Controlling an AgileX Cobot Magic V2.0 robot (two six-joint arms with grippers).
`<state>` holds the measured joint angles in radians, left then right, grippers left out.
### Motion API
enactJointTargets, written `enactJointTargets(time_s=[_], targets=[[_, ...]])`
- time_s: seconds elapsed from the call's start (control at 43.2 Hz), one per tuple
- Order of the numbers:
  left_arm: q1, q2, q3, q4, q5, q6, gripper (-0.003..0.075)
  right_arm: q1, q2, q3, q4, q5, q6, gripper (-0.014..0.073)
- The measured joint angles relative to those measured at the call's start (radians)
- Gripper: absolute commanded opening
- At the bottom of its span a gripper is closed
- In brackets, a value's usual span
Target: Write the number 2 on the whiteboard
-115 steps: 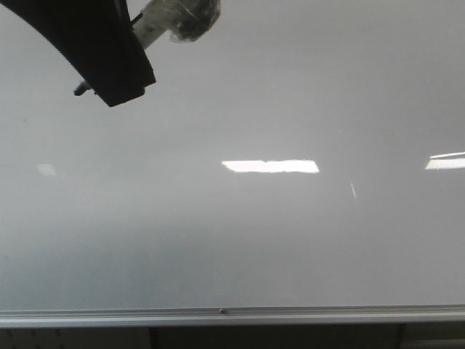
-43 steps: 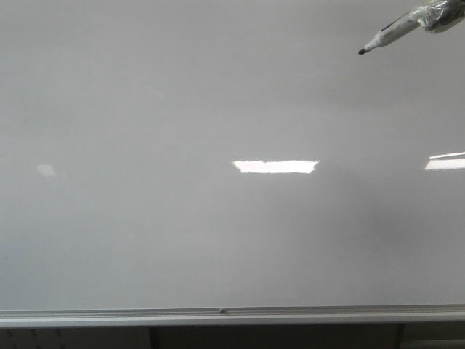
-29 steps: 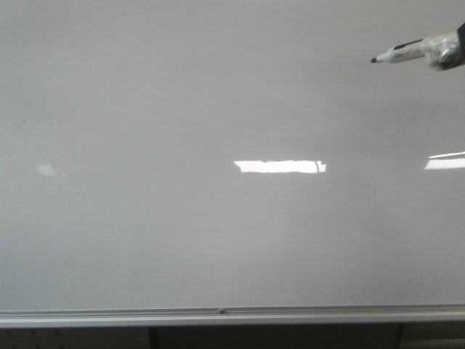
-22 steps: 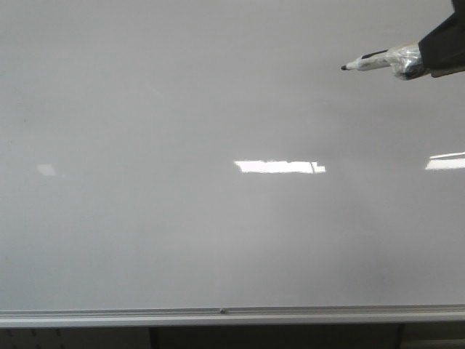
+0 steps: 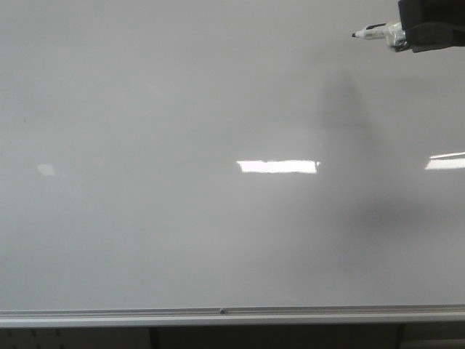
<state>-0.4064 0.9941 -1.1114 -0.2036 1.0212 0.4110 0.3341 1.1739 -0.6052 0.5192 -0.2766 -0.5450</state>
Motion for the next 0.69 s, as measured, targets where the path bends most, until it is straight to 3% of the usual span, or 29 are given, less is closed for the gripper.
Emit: enactJointTargets(time_s=[0.439,0.694], targets=[[0.0,0.0,0.0,0.0,-0.007,0.0,0.048,-0.002,0.146,-0.076,0.0,-0.037,0.0,-0.0067],[0.0,0.0,0.0,0.0,-0.007,0.0,0.048,-0.079,0.153,-0.079,0.0,0.029,-0.002,-0.0067]])
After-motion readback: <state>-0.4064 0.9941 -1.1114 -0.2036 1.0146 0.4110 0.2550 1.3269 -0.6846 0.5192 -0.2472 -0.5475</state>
